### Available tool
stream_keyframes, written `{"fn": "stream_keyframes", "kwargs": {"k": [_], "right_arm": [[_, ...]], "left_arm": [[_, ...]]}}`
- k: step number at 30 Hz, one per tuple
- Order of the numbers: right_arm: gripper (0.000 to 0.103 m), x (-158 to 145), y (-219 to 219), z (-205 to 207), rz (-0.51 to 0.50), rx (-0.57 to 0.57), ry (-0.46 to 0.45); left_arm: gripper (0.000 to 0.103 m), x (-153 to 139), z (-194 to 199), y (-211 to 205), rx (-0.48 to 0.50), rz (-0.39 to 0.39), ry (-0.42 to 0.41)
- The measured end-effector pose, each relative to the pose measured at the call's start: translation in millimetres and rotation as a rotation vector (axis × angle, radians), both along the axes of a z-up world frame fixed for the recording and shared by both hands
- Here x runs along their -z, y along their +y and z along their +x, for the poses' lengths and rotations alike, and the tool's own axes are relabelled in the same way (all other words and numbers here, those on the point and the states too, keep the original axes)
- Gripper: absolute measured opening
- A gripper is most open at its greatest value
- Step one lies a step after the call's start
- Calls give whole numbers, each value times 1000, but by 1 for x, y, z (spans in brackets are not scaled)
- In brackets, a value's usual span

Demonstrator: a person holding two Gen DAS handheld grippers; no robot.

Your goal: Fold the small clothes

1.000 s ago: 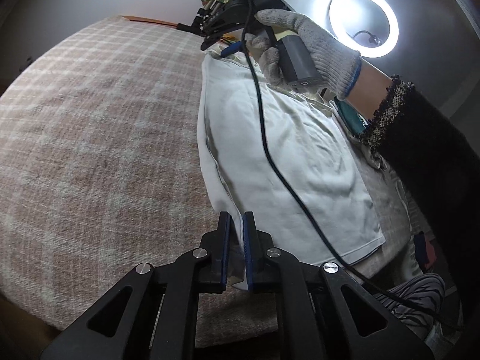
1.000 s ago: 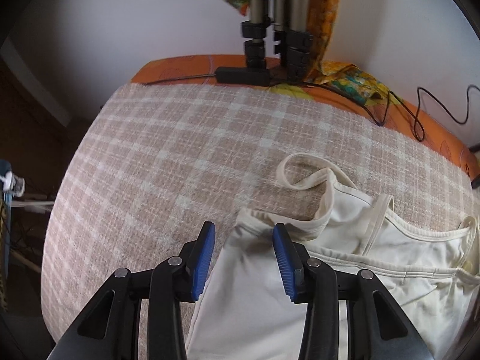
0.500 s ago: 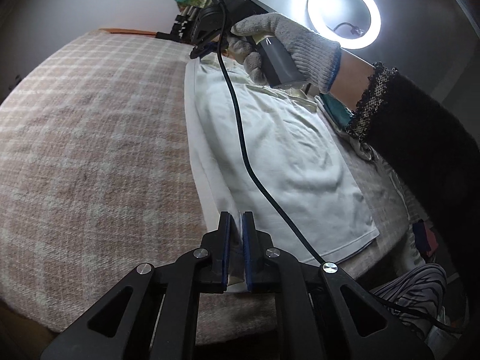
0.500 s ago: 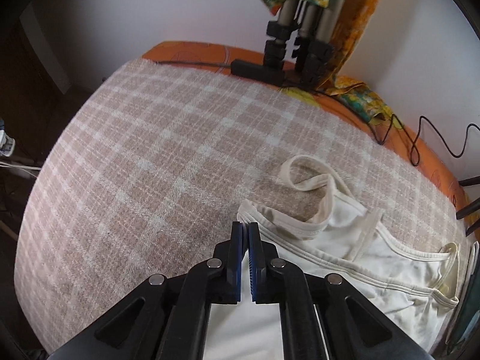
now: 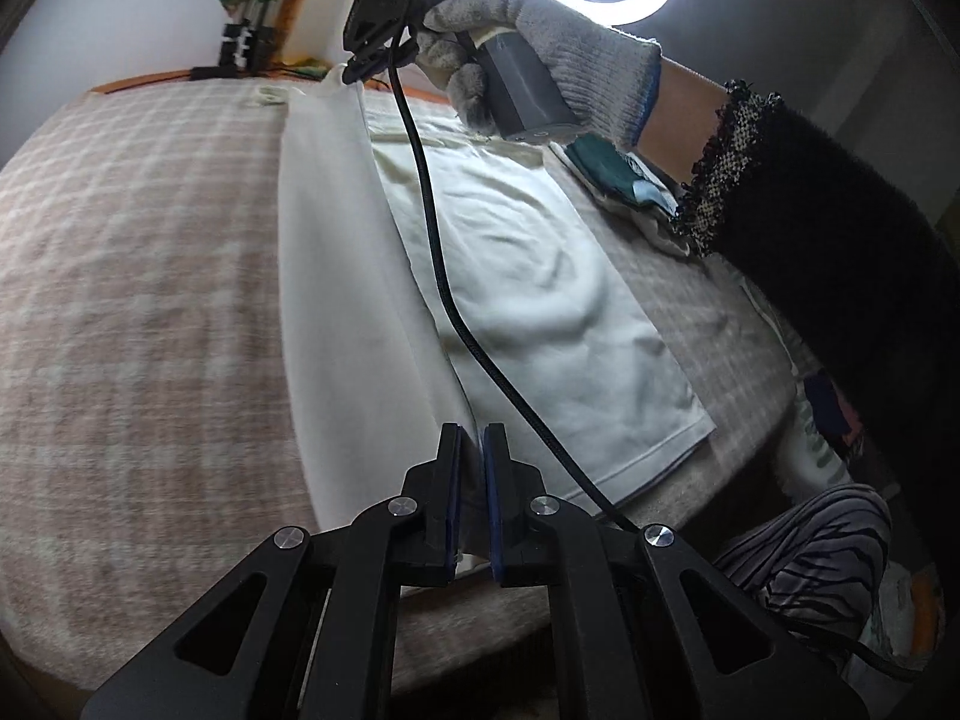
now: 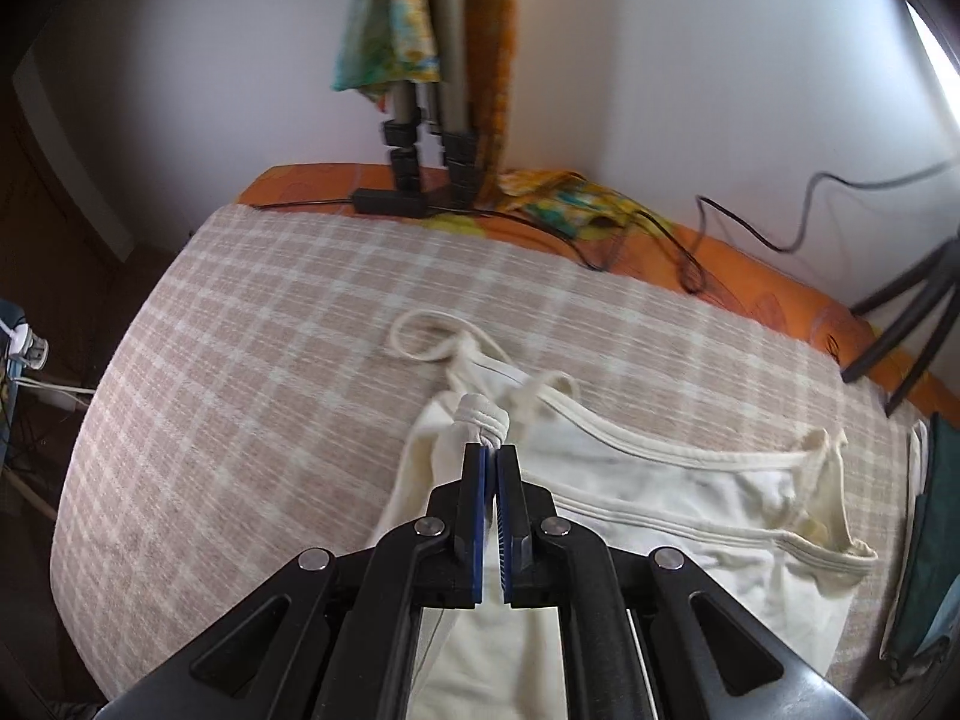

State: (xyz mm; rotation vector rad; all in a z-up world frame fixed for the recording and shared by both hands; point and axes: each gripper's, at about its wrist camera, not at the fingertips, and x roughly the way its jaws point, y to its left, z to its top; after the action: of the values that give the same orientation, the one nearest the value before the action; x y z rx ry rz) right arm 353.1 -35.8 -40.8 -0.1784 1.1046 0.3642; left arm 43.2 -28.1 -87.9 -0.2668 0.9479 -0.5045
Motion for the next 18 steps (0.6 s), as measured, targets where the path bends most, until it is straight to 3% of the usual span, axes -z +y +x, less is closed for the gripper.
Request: {"fn": "stream_keyframes", "kwargs": {"k": [8, 14, 16, 18], "right_arm": [[1, 39, -36, 7, 4, 86, 36], [4, 44, -42, 9, 37, 83, 42], [24, 37, -48, 6, 71, 85, 38], [35, 26, -58, -2, 122, 79, 13]], "left_arm": [[6, 10, 6, -23, 42, 25, 43], [6, 16, 8, -26, 50, 34, 71], [10, 13, 8, -28, 57, 38, 83], [17, 11, 5, -27, 80, -7, 103]]}}
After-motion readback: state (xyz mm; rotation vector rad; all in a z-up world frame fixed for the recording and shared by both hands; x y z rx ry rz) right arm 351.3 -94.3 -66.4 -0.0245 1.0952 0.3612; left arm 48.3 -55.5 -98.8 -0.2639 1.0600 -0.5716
